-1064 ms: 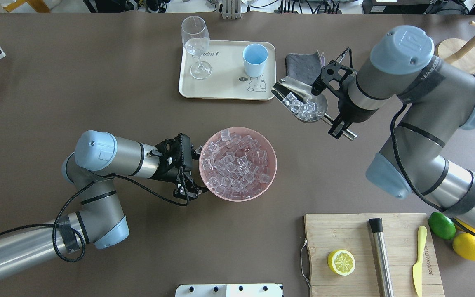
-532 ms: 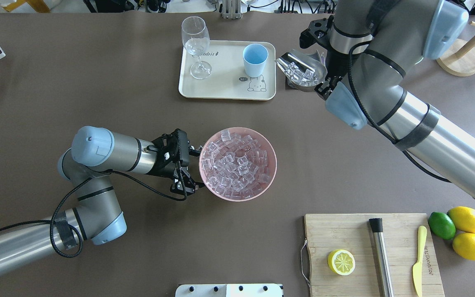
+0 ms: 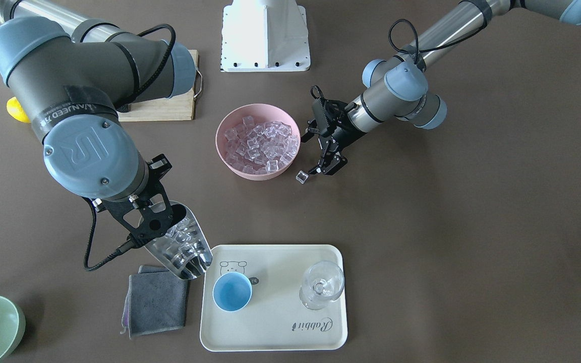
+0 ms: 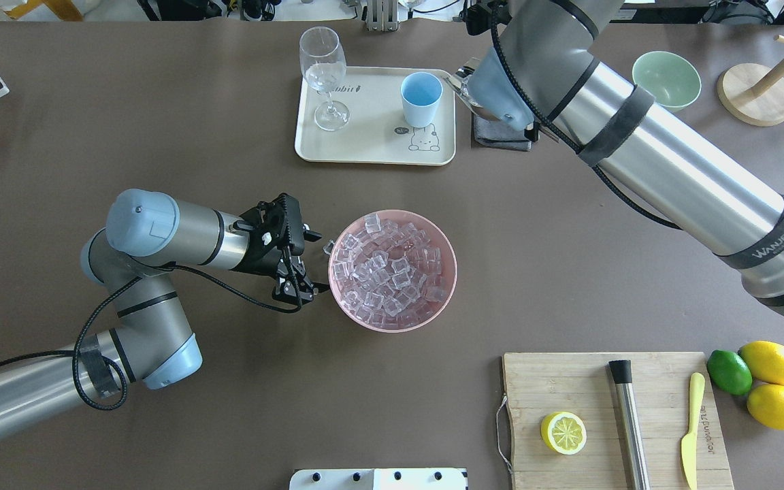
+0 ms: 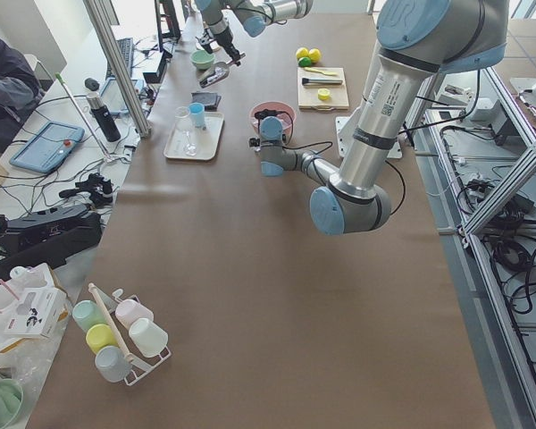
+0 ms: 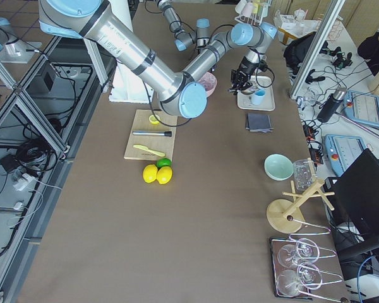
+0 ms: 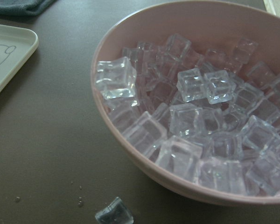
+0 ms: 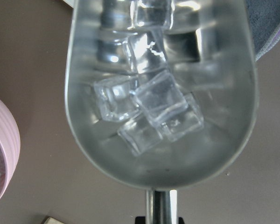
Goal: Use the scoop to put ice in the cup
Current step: 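Lift the ice-filled scoop toward the blue cup with the right gripper, then tip the scoop into the blue cup with the right gripper while the left gripper withdraws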
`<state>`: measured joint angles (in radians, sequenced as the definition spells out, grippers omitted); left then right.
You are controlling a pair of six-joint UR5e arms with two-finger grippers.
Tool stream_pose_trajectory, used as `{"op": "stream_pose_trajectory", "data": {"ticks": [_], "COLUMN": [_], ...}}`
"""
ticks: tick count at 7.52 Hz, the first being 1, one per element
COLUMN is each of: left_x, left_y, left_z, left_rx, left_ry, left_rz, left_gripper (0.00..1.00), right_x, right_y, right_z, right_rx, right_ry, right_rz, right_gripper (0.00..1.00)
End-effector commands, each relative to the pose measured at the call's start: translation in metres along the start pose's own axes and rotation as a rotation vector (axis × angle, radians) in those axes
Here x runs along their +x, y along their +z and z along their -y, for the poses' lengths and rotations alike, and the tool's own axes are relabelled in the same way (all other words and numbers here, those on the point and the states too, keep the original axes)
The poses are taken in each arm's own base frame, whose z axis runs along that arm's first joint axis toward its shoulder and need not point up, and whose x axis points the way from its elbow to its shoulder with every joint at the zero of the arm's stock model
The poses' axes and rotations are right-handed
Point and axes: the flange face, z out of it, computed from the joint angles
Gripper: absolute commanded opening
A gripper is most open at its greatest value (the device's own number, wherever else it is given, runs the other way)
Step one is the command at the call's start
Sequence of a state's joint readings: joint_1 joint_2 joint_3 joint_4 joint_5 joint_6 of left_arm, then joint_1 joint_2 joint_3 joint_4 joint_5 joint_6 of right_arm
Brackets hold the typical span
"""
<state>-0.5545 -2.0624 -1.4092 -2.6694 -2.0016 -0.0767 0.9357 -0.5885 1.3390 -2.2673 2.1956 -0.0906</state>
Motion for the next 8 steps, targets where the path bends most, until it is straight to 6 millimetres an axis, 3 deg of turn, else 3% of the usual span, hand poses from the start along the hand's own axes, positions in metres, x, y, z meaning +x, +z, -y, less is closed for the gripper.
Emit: {"op": "stream_pose_trajectory", "data": {"ticks": [1, 4, 6, 8], "left_x": [-0.011, -0.037, -0.050, -0.056], "left_y": [-0.024, -0.057, -0.085, -0.084], "left_z": [0.011, 0.005, 0.003, -0.005], "left_rx": [-0.059, -0.143, -0.238, -0.306], "left_ry": [-0.031, -0.087, -0.147, -0.186], "left_rz": [0.037, 0.101, 0.147, 0.158], "left_gripper": [0.98, 0.98, 0.98, 0.98], "right_x": [0.001, 0.002, -0.006, 0.000], "right_y": [-0.010, -0.011, -0.022, -0.017], "right_z": [0.032, 0.057, 0.074, 0.080], "right_rx": [-0.061, -0.117, -0.145, -0.184], "right_ry": [-0.020, -0.053, -0.062, -0.085], "right_rz": [-0.025, -0.014, -0.010, -0.011], "right_gripper": [0.00, 0.00, 0.00, 0.00]}}
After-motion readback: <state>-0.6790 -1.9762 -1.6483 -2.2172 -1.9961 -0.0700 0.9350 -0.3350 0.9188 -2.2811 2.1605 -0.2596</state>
